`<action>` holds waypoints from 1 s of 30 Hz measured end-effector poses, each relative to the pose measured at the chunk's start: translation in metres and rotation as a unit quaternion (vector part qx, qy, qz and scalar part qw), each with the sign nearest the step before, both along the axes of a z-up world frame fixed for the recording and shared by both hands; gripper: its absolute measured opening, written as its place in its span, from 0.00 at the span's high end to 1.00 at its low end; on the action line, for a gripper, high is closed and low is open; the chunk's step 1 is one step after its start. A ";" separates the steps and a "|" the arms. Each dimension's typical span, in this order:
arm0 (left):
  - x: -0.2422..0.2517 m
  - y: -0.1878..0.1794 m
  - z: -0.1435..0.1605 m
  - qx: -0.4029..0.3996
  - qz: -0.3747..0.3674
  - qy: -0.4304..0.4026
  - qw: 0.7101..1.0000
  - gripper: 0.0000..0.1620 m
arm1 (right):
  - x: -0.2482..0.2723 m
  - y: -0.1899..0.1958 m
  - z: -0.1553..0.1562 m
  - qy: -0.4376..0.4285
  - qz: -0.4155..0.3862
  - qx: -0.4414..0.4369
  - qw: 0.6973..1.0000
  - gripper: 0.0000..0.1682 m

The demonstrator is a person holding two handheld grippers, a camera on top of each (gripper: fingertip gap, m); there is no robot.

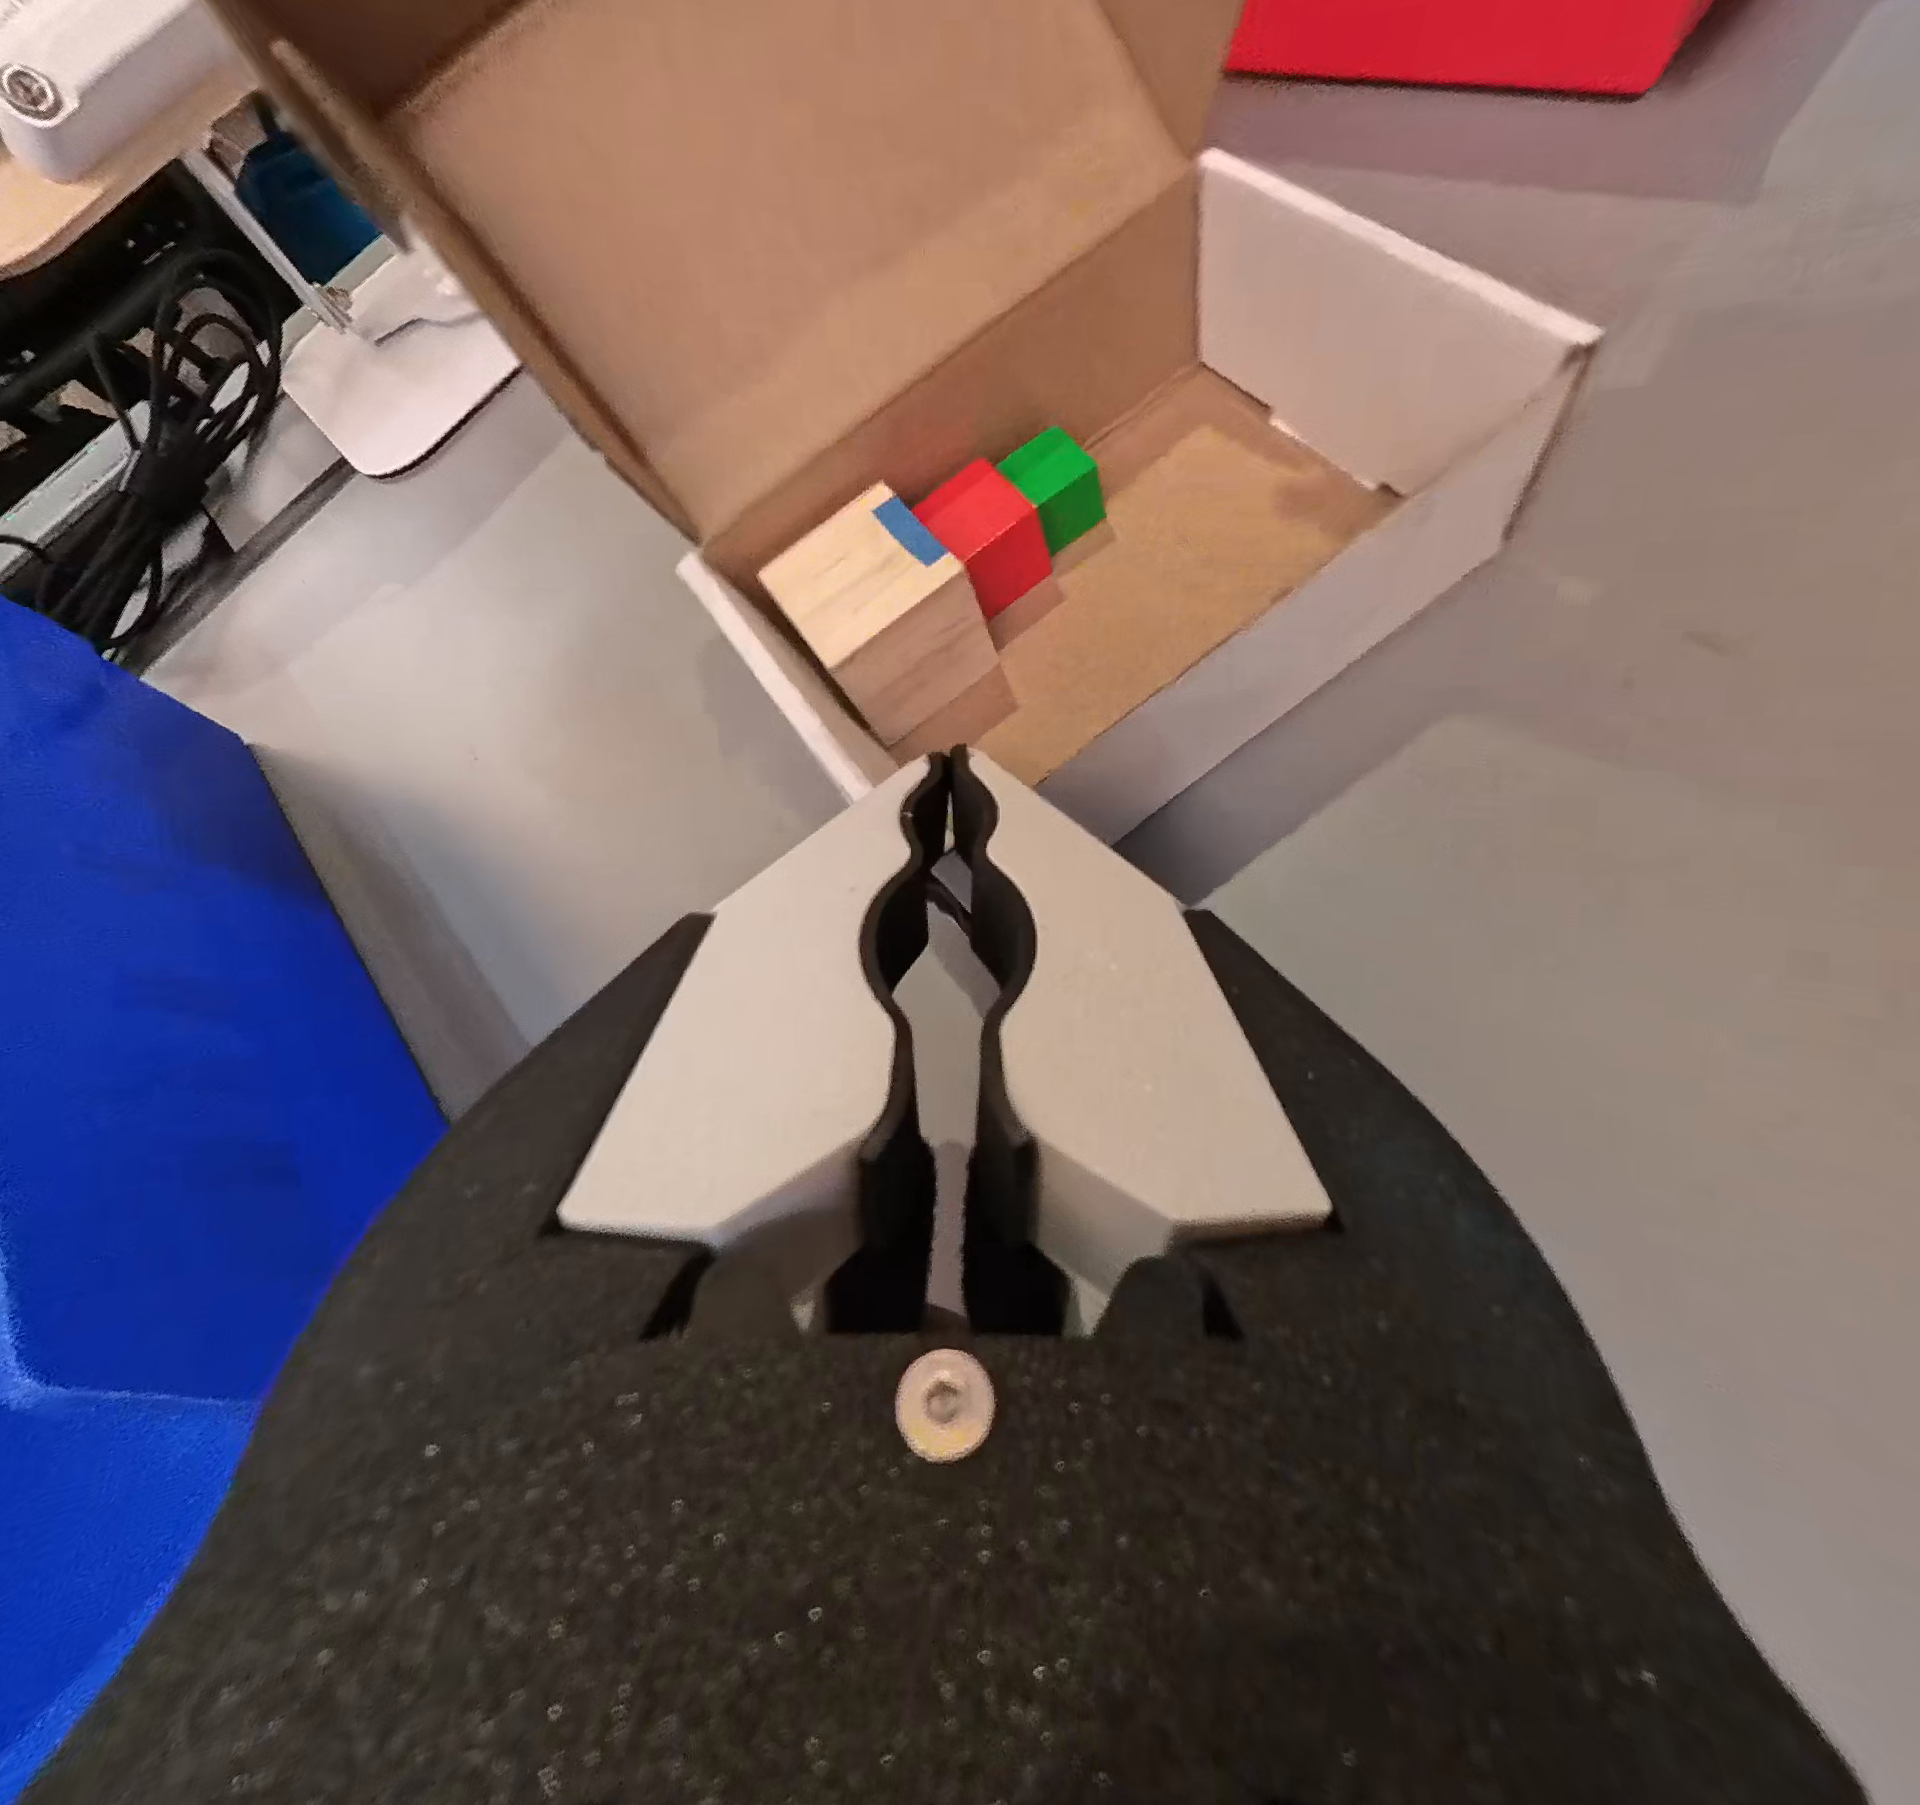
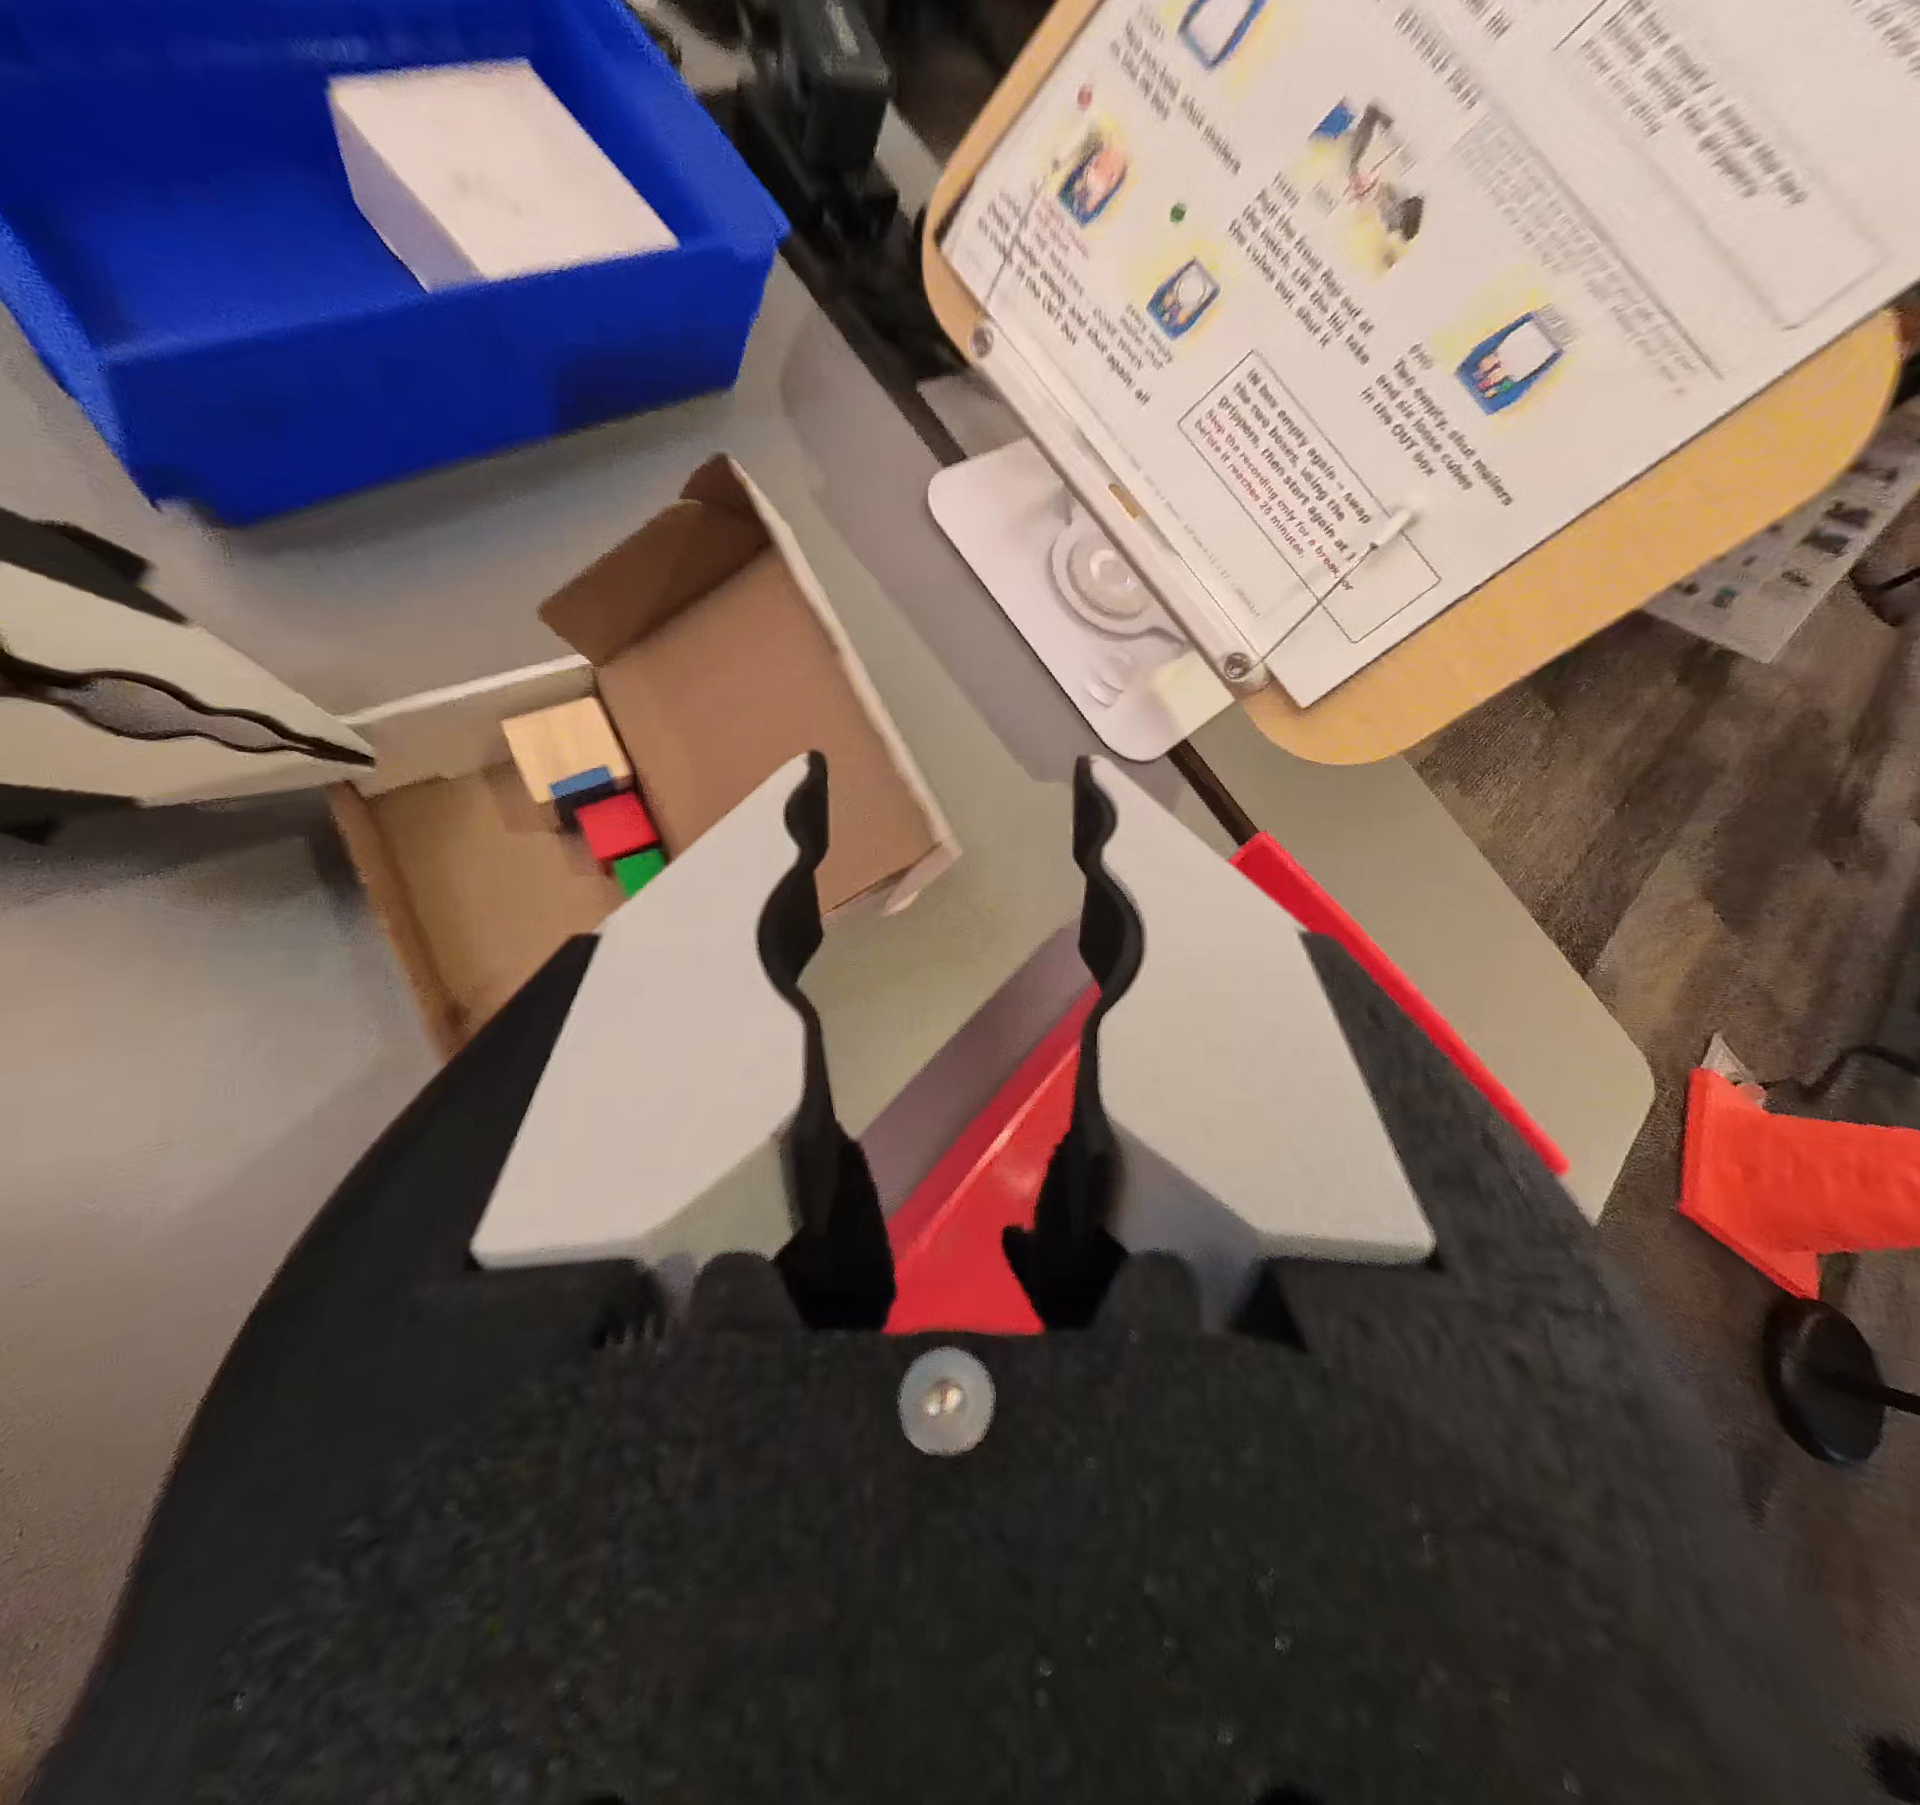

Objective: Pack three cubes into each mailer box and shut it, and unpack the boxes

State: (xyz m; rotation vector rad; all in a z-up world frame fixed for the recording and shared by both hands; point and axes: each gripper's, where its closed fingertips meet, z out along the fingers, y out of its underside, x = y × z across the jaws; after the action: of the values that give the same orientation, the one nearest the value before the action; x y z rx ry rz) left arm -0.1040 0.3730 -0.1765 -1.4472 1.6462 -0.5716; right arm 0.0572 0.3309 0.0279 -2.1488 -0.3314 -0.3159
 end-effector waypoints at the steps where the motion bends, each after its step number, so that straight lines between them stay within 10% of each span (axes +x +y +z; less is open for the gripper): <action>1: 0.001 -0.003 0.000 -0.002 -0.005 -0.001 1.000 1.00 | -0.010 -0.012 0.000 0.006 -0.003 0.019 1.000 0.72; 9: -0.003 -0.025 0.034 -0.034 -0.055 -0.091 0.994 0.86 | -0.089 -0.072 -0.123 0.145 -0.045 0.067 0.986 0.77; 16: 0.019 -0.004 0.002 -0.164 0.001 -0.030 0.986 0.20 | -0.135 -0.093 -0.177 0.207 -0.027 0.039 0.977 0.77; 30: 0.036 -0.033 -0.016 -0.190 0.158 -0.025 0.969 0.14 | -0.106 -0.097 -0.180 0.246 -0.069 0.055 0.965 0.77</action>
State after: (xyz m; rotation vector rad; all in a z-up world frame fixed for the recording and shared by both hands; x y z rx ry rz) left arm -0.0685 0.3395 -0.1928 -1.9113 1.2738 -0.7594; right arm -0.0491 0.2340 -0.1520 -2.0603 0.1193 0.1256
